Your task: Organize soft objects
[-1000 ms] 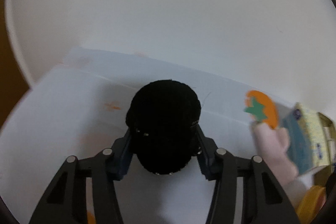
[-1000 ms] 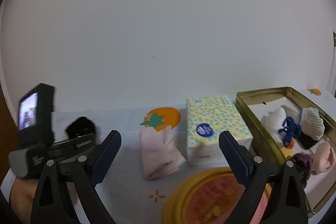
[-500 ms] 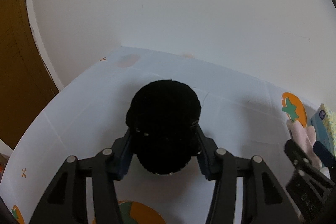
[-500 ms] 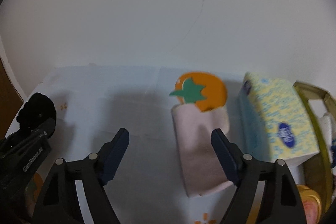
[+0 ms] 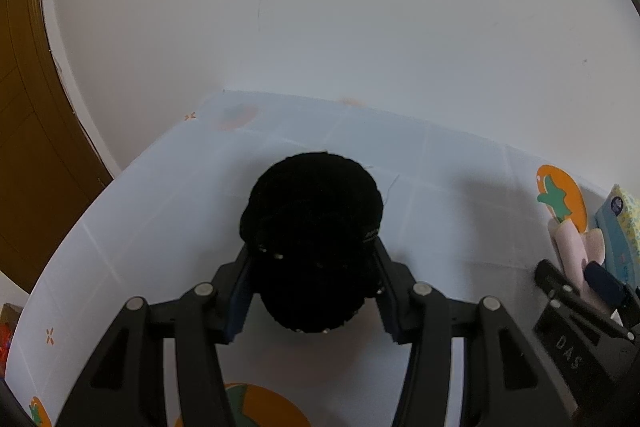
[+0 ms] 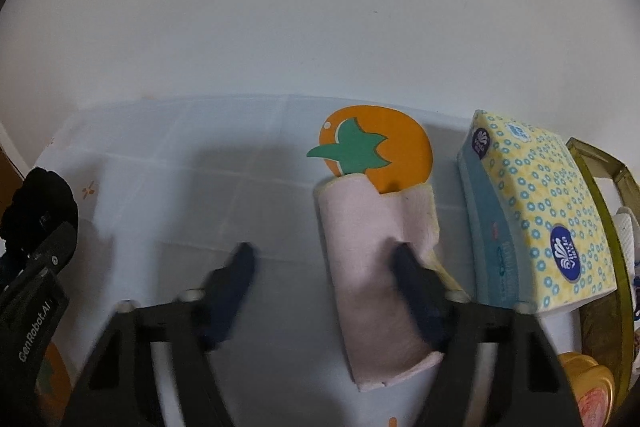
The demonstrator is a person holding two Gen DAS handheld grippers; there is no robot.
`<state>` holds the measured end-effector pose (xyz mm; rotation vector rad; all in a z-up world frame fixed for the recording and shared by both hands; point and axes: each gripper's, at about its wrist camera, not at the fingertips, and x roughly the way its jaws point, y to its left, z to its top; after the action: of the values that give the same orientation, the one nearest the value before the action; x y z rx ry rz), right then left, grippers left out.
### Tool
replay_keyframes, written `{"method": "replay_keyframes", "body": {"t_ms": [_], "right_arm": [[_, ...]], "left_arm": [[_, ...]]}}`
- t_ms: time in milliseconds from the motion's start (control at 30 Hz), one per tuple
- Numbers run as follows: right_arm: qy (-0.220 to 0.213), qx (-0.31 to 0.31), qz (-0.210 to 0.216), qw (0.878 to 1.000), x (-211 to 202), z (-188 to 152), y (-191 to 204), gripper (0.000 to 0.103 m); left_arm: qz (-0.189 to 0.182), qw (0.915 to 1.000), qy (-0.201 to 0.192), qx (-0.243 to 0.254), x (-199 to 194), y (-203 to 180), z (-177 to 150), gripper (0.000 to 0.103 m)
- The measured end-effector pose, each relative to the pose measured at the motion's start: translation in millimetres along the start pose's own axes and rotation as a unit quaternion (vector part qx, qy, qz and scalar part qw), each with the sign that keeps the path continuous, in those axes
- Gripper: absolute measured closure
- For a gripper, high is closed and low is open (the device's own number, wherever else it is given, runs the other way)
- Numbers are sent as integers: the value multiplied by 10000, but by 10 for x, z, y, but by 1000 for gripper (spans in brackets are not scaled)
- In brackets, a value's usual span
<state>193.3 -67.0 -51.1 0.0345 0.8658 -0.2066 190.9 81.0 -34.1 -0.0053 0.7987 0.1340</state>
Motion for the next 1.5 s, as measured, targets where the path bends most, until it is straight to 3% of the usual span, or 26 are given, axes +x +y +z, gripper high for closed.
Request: {"method": "replay_keyframes", "body": {"t_ms": [167,267,467,667,800,1033,1500], "right_arm": [[-57,-61,-36,10000,-60,-7,-14,71],[-113,-39,100,9999,-156,-44,-26,95],[-498,-99,355,9981,-438,-123,-69,99],[-1915,-516,561,9785,-1059,-270,123,99],[-2541,-586,480,9642,-1342,-386,129,99],[-2677,-438,450,9615,-1570,-535,23,99],[-2704,-351,661,9598,-1805,-838,-99,98]], "left_arm": [[-29,10000,31,23,77,48,18,50],[-43,10000,49,28,92,61,25,50],[-38,10000,45,69,92,63,18,50],[-109,9998,-121,103,20,42,-3,50],[-204,9990,-358,163,-72,10,-21,50],[-356,9966,-733,119,-266,5,-96,50],[-643,9927,-999,-200,-638,64,-374,50]]}}
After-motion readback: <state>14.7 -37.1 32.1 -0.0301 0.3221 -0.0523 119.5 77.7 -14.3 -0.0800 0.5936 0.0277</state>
